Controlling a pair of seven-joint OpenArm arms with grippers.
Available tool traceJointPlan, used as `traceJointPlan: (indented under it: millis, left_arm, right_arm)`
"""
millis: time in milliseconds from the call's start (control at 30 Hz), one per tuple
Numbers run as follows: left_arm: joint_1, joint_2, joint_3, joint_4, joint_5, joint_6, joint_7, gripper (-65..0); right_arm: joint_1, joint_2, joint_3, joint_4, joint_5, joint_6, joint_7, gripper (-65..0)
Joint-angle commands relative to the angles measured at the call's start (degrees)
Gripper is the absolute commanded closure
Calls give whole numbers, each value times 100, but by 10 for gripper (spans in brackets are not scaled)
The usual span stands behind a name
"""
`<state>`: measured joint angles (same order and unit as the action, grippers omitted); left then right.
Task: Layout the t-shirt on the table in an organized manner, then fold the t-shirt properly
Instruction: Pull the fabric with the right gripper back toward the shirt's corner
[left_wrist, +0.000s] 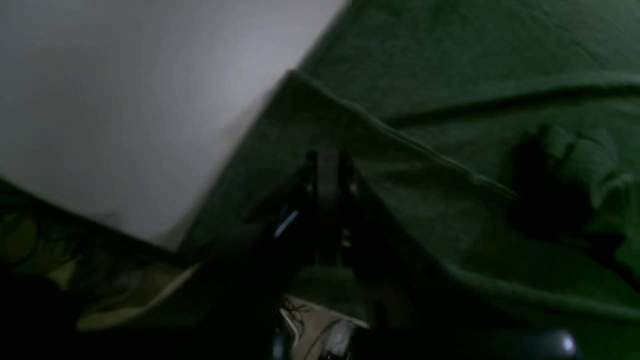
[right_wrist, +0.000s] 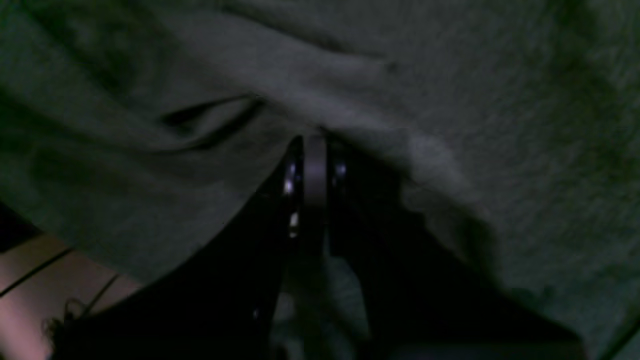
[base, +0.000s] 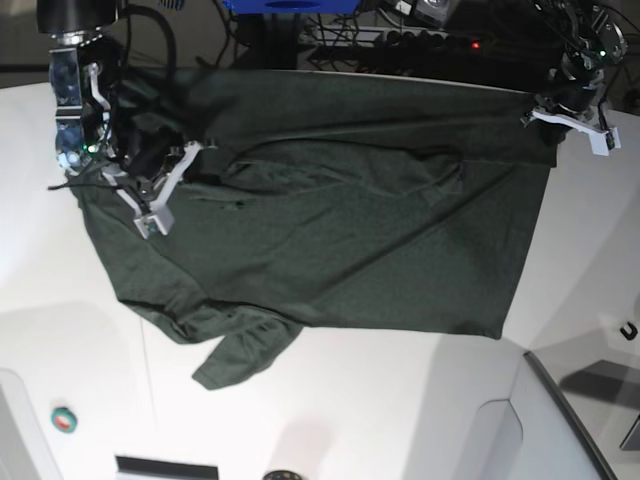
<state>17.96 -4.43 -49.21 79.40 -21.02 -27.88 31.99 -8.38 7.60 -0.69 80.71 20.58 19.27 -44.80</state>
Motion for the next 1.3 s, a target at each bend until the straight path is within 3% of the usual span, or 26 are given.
traceJointPlan:
  millis: [0,100,267,433,600,733,867,967,1167,1267]
  left_arm:
    - [11,-168,-94,30,-39,14,-135,0]
    - [11,-230,-94,-137,-39,14,-161,0]
    - [29,-248,-59,-489,-39,14,-856,0]
    - [64,-274,-86,-225,-74,14,-803,0]
    - [2,-221,-94,513,-83,14,-346,0]
    - [-349,69,-42,408,110,23,-320,0]
    - [-727,218,-59,-23,981,14,-390,0]
    - [-780,201,-50,-348,1306,14,-821,0]
    - [-736,-1,-86,-383,1332,14,-953,0]
    - [-736,-63,-86,-375,1367,14,-953,0]
  right_arm:
    - [104,27,82,-75,56,21,124,-6]
    - [201,18,504,-453,56,21,247,-6]
    - [298,36,803,-550,56,21,238,-5]
    - [157,27,803,110,65,21,-246,-3]
    - [60,-8,812,1411,65,21,-826,-6]
    - [588,54,820,1393,30,21,-817,-8]
    - [1484,397,820,180,30,21,-316,-8]
    - [2117,555,820,-901,30,21,238,-21]
    - [3058,766,777,-2959,30,21,1627,-245]
    - [3436,818,768,-3838,21,12,2172,-293]
